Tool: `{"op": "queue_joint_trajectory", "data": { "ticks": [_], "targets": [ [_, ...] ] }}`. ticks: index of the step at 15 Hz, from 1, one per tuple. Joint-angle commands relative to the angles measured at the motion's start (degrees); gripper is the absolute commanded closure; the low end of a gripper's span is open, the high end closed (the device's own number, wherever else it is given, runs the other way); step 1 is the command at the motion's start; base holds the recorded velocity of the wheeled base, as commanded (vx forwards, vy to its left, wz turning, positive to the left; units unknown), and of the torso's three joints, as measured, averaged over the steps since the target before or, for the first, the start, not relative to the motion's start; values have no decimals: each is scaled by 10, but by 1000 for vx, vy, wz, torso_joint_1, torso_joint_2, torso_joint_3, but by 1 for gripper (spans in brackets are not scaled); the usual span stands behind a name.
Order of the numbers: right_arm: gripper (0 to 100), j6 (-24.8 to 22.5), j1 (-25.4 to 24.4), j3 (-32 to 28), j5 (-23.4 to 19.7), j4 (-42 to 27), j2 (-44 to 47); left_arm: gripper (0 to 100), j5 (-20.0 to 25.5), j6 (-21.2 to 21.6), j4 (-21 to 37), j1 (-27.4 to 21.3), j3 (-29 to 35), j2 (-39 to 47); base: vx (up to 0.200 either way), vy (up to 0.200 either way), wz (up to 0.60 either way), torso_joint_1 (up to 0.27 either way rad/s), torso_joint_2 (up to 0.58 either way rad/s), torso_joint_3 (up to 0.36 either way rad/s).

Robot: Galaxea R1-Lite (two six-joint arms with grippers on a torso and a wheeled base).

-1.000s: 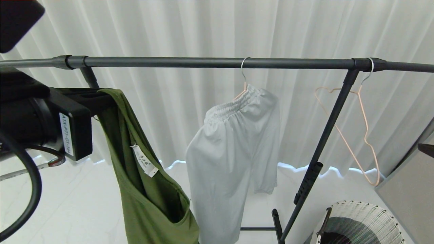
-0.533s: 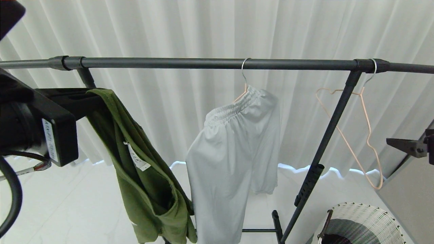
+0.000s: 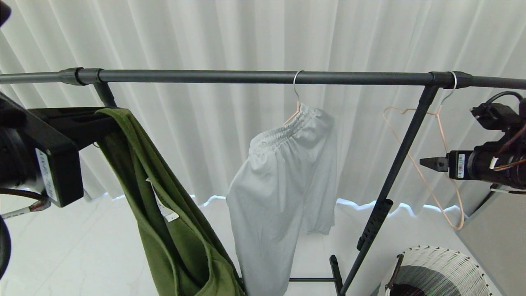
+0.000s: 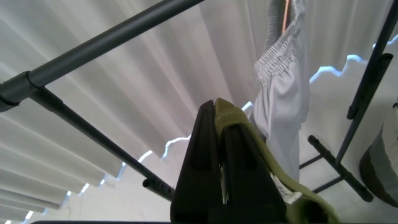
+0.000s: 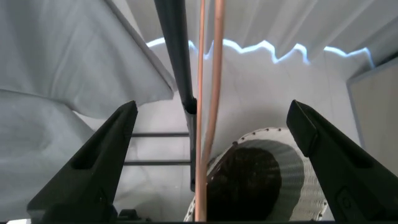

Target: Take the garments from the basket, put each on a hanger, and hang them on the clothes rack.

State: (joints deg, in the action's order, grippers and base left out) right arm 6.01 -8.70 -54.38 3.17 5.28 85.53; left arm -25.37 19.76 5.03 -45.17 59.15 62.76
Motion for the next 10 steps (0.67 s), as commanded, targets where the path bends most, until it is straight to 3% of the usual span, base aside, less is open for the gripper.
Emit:
{"op": "queue_joint_trajectory", "data": {
  "ticks": [1,8,9,10],
  "targets": [
    [0,1,-6,-12,6,1,43,100,0,1,1,0,0,1,0,0,0,0,0,0],
    [0,3,-1,-29,9,2,72,100,1,1,1,-1,-8,1,0,0,0,0,0,0],
    [100,3,0,-32,10,2,73,100,1,1,0,-1,-9,1,0,0,0,0,0,0],
    [100,4,0,-33,10,2,75,100,0,1,0,-1,-9,1,0,0,0,0,0,0]
  ]
}}
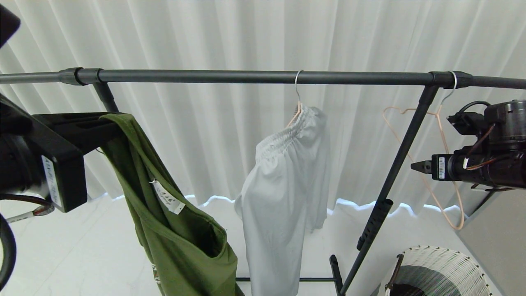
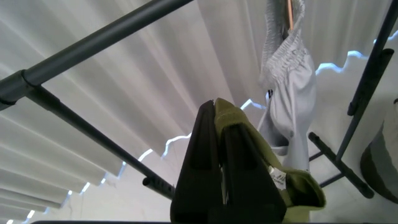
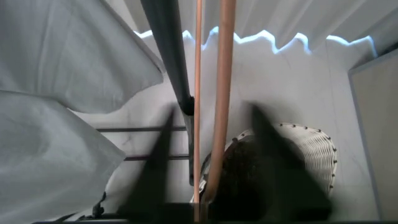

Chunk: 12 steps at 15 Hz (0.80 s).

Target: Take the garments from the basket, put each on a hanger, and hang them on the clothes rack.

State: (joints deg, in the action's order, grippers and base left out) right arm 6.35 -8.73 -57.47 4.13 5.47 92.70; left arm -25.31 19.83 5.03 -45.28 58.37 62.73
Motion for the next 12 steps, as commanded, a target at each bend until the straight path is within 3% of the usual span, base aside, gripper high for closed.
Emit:
{"op": "queue_joint_trajectory", "data": {
  "ticks": [1,7,12],
  "targets": [
    [100,1,1,-3,0,0,6,100,0,-1,0,0,-2,1,0,0,0,0,0,0],
    [100,2,6,-3,1,0,-1,100,0,-1,0,0,-4,1,0,0,0,0,0,0],
    [100,-1,5,2,2,-4,-63,100,0,0,0,0,-14,-2,0,0,0,0,0,0]
  ]
}}
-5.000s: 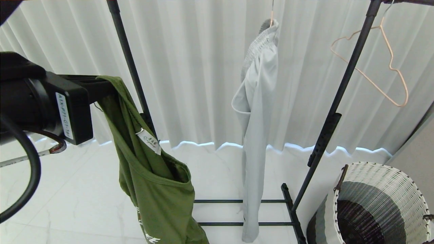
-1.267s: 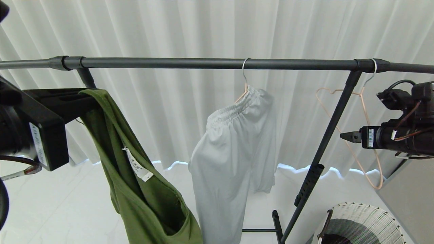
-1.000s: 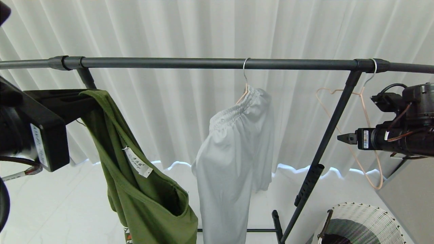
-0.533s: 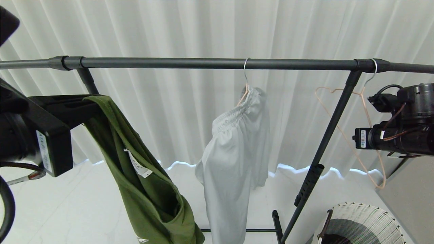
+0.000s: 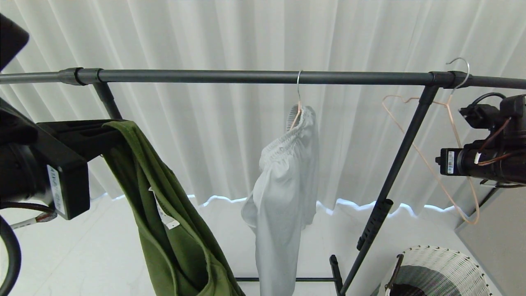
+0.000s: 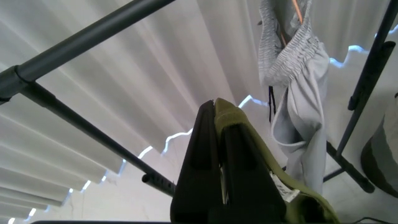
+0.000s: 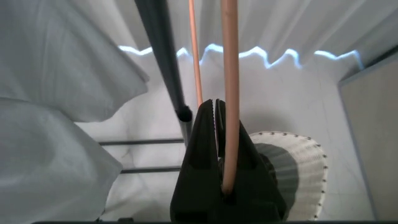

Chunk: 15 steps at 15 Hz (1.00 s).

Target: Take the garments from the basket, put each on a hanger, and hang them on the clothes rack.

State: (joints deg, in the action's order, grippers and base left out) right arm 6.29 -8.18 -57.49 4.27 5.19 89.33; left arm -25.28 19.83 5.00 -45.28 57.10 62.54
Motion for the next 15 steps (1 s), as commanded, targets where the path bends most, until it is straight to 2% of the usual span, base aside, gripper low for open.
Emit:
{"op": "queue_joint_trajectory", "data": {
  "ticks": [1,6,10,15],
  "targets": [
    [100,-1,-1,9,6,-4,-45,100,0,0,0,0,-1,0,0,0,0,0,0,0],
    [100,-3,-1,82,24,-5,-118,100,-1,0,0,1,-1,-1,0,0,0,0,0,0],
    [100,-3,-1,106,36,-43,-166,100,-2,0,0,3,-2,-2,-200,0,0,10,7,4],
    [100,-14,-1,127,36,-56,-199,100,-2,0,0,4,-11,-3,-200,0,0,-1,3,2]
  ]
}}
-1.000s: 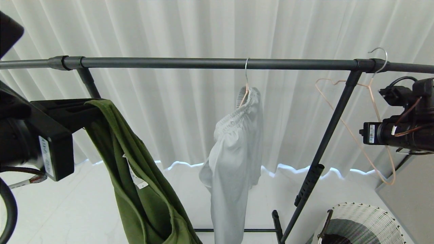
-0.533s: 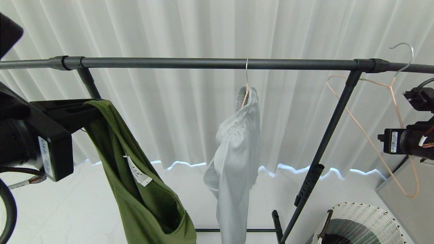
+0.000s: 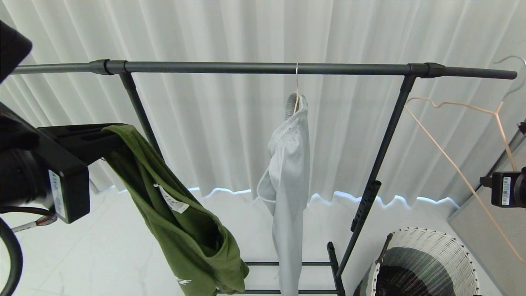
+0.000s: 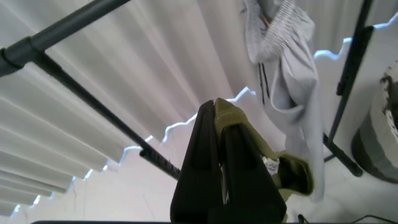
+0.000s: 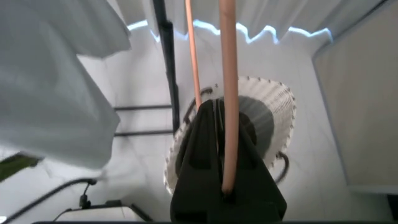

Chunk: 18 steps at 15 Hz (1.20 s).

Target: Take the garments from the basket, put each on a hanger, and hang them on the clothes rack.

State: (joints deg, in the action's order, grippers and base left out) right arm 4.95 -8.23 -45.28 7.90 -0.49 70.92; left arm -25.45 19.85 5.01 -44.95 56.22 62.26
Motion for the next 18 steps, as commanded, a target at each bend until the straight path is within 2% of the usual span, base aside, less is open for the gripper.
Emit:
{"op": "queue_joint_trajectory", "data": {
  "ticks": [1,4,5,7,9,10,11,14,16,18],
  "targets": [
    [100,-3,0,9,-1,0,-21,100,0,0,0,1,-5,-2,-200,0,0,2,-2,2],
    [100,-23,-13,13,-3,-4,-43,100,0,-1,0,1,-11,-3,-67,0,0,-2,1,1],
    [100,-42,-31,16,-4,-6,-59,100,0,-1,0,1,-11,-2,0,0,0,0,0,0],
    [100,-49,-64,17,-4,-7,-76,100,0,-1,0,1,-11,1,0,0,0,0,0,0],
    [100,-48,-142,17,-5,-7,-93,100,0,0,0,2,-19,3,0,0,0,0,0,0],
    [100,-48,-159,17,-5,-7,-96,100,0,0,0,4,-21,4,0,0,0,0,0,0],
    [100,-47,-221,17,-5,-7,-99,100,0,0,0,20,-26,10,0,0,0,0,0,0],
    [100,-44,-344,18,-6,-6,-97,100,-3,0,0,75,-9,36,0,0,0,0,0,0],
    [100,-44,-406,34,-5,-2,-87,100,-6,-2,0,97,7,53,0,0,0,0,0,0],
    [100,-44,-452,50,-5,0,-86,100,-7,-5,0,99,15,67,0,0,0,0,0,0]
  ]
}}
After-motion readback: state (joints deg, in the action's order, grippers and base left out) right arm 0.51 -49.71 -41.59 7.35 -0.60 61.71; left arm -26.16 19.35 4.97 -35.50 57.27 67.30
